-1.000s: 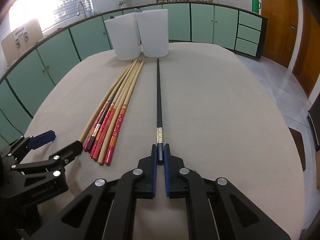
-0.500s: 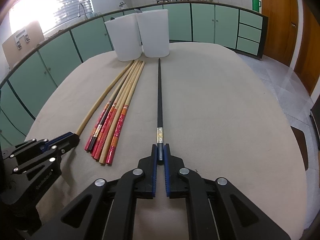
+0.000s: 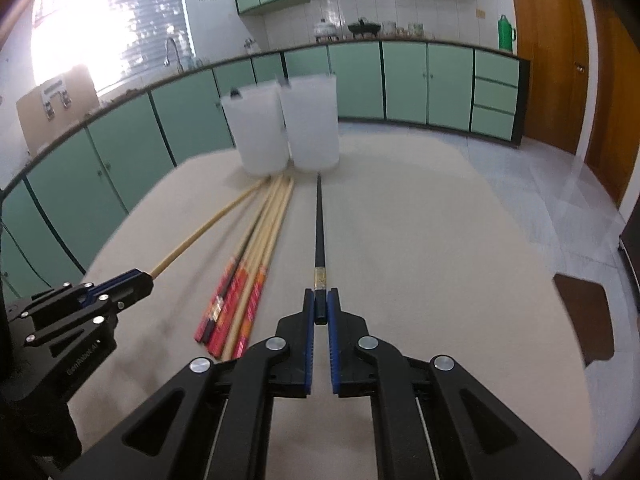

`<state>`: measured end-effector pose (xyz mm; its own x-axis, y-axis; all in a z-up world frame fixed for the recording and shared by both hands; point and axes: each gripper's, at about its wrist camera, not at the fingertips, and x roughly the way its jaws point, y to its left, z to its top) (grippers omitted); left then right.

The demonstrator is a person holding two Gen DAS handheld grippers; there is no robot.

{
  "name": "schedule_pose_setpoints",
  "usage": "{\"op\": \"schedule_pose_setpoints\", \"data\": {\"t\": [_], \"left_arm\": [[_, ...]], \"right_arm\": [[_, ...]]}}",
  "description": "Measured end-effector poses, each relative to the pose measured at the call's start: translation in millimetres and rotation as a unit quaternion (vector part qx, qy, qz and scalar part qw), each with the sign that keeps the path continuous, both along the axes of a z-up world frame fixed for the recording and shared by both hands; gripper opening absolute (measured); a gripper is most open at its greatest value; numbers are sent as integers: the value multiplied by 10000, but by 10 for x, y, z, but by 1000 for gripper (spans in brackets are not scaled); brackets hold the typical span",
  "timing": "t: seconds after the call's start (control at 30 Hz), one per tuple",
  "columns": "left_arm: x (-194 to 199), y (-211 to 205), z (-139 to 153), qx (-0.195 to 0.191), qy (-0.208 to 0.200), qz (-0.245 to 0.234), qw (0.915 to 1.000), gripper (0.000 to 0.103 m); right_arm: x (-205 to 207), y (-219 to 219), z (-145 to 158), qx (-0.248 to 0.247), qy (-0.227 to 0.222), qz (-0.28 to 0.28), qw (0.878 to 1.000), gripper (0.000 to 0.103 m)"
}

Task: Organize utensils
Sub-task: 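Drop the wooden chopstick into the holder while the right tool drops the black one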

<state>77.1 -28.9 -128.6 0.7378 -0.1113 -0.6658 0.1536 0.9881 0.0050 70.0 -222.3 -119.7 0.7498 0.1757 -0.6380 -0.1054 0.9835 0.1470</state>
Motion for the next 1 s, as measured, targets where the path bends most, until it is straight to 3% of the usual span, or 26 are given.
{"op": "schedule_pose_setpoints", "data": {"t": [0.43,0.73,1.0], "left_arm": [[63,118,1092,-261,-1277,-122,9914,6],[455,107,1547,-584,-1532,-446,9855,6],[662,83,1922,-833,-1923,-538,9763,6]], "right_arm": [[201,-202,995,44,-1027,293,9943,6],[641,-186,1547,-156,-1292,639,9894,6],[909,-204,2049,29,-1677,877,9819,6]]}}
